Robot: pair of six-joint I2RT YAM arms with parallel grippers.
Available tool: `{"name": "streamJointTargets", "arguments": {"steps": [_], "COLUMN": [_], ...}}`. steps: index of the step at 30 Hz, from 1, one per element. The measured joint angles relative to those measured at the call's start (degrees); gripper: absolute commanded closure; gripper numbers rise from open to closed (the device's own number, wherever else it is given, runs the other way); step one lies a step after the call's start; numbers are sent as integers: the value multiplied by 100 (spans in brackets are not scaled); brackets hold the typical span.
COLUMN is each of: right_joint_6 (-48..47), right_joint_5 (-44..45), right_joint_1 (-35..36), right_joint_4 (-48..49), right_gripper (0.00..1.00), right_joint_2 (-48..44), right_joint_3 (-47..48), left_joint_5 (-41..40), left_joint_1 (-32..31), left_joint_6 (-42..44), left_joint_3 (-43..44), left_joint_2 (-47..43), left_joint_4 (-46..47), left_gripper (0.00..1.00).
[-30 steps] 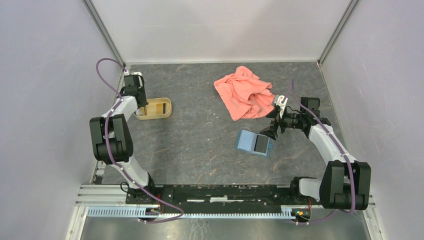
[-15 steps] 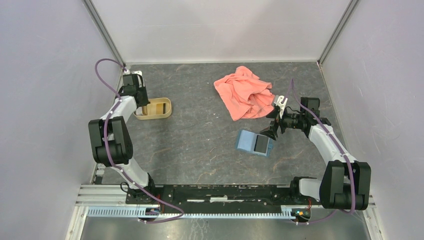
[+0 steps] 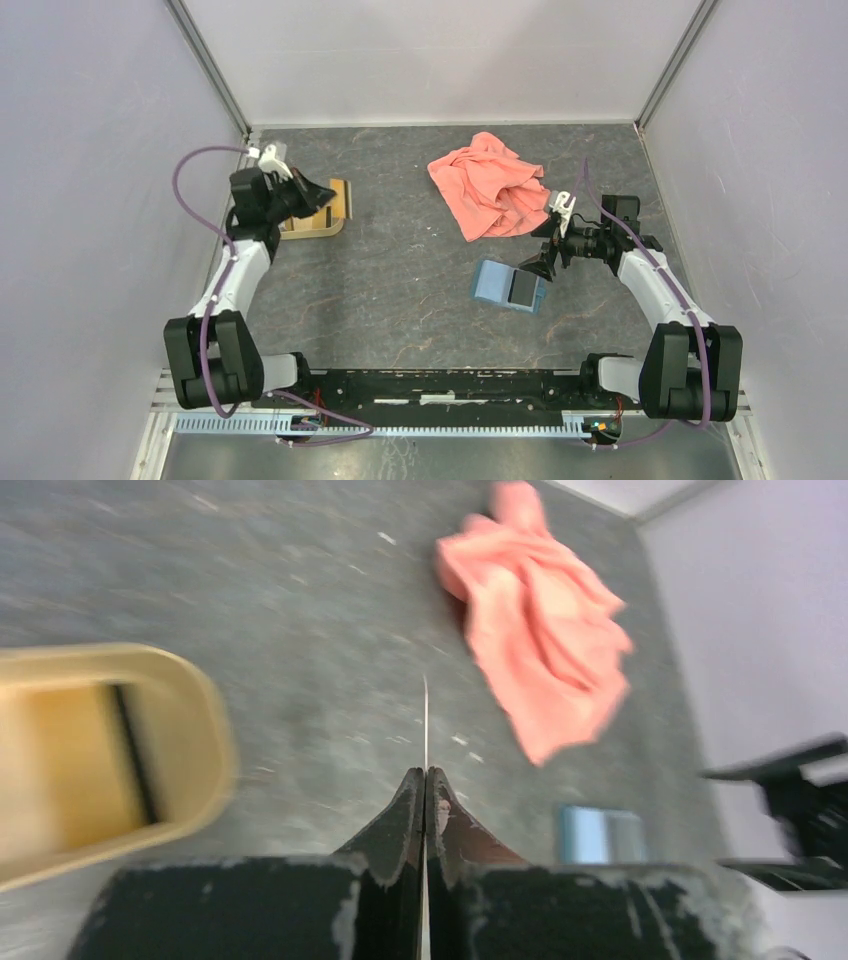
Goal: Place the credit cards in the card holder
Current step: Pick up the credit card from the storage box.
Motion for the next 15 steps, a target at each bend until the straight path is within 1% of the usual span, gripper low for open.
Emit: {"name": "streamJointTargets", "arguments": {"steps": [3,6,9,10,11,13,15], "right_joint_6": [258,643,1178,1381,1639,2260,2868], "right_joint_5": [-433,-949,-1178,-1231,-1281,-1351,-1377], "right_joint_1": [0,55,245,334,428,595,658], "right_joint_4": [90,358,776,951,1189,1759,2308], "right_gripper": [2,2,2,2,2,2,2], "right_joint_2": [-4,-4,-4,-9,-20,-70,-129], "right_joint_3": [-9,-107,-258,-313,-391,-579,-752], "left_joint_5": [723,933,861,848,778,610,446], "left_joint_1": [-332,-1117,-2260,-2533,-2881,-3305,-3569], "left_joint_6": [-953,-1569,-1978,-2070,-2188,-2470,-2778], "left_joint_3": [-828,-1344,-1589,-1611,-1646,-1700,-1744], "left_joint_2": [-87,-85,-68,-37,33,267,608], "left_joint_4": [1123,1930,2892,3158,3613,4422,5198], "left_gripper": [98,98,98,98,98,98,98]}}
